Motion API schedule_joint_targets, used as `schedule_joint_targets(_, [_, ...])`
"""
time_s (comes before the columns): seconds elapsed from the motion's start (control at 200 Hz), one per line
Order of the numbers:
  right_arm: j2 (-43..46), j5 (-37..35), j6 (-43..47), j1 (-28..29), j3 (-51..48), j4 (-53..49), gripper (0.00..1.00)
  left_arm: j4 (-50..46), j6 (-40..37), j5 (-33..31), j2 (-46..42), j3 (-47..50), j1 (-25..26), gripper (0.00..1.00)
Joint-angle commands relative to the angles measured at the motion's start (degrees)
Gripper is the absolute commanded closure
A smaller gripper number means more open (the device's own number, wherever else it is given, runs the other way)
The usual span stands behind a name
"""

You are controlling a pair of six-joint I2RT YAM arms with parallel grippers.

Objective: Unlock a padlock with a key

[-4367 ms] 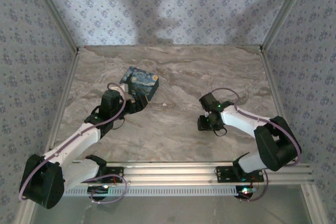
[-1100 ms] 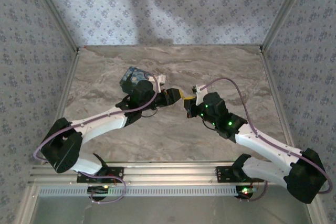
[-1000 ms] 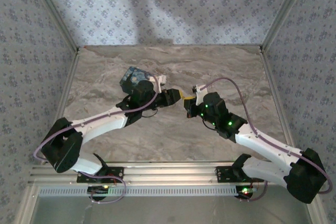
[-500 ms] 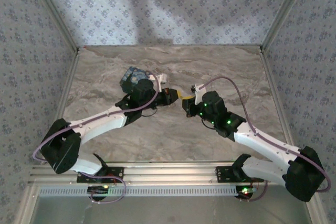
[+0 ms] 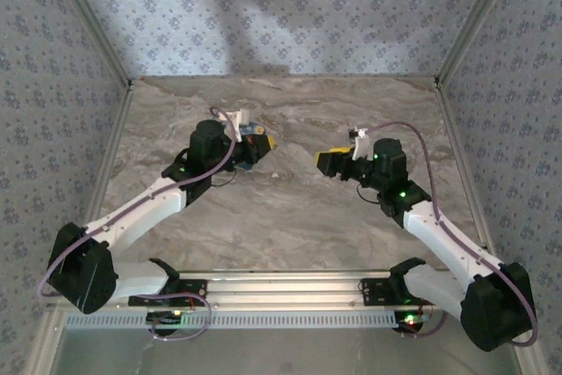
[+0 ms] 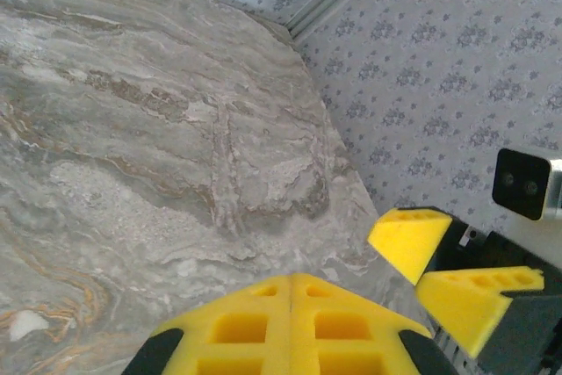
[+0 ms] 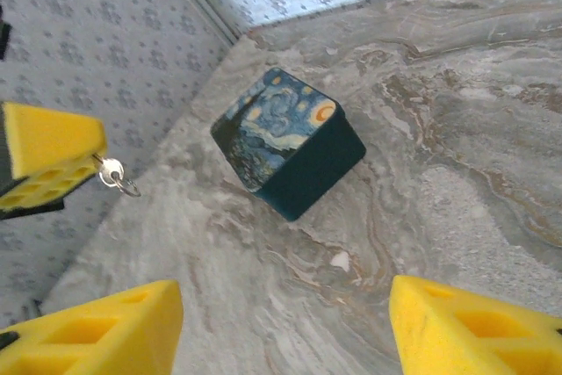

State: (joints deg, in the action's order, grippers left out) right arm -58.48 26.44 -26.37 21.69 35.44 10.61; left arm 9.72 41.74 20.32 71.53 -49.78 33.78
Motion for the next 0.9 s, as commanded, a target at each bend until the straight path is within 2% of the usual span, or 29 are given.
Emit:
schedule_joint_targets(0.0, [0.55,9.05,-2.36,-1.39,-0.46,6.90,0.27,-1.64,-3.15,6.17,-1.89,0.32,-2.17,1.00])
schedule_joint_targets(0.11, [-0.80,10.82,-2.66,-0.26,-0.20,9.80,0.21,-0.69,-3.15,10.83,-2.12,0.02,-3.41,1.00])
schedule_joint_targets(0.25, [-4.38,13.05,-4.23,2.48,0.61,13.15,0.21,0.54,-2.87,15.64,-1.99,-0.53,-3.45,1.00])
schedule_joint_targets(0.595, [-13.97,15.39,-5.53,8.72,6.43,17.72,0.32,3.35,-1.10,18.33,-2.45,1.13,-2.96,1.00])
schedule_joint_targets(0.894, [-18.34,16.28,-6.67,10.99,10.06,19.50,0.44,2.82,-1.84,18.88,-2.45,1.08,-2.41,1.00])
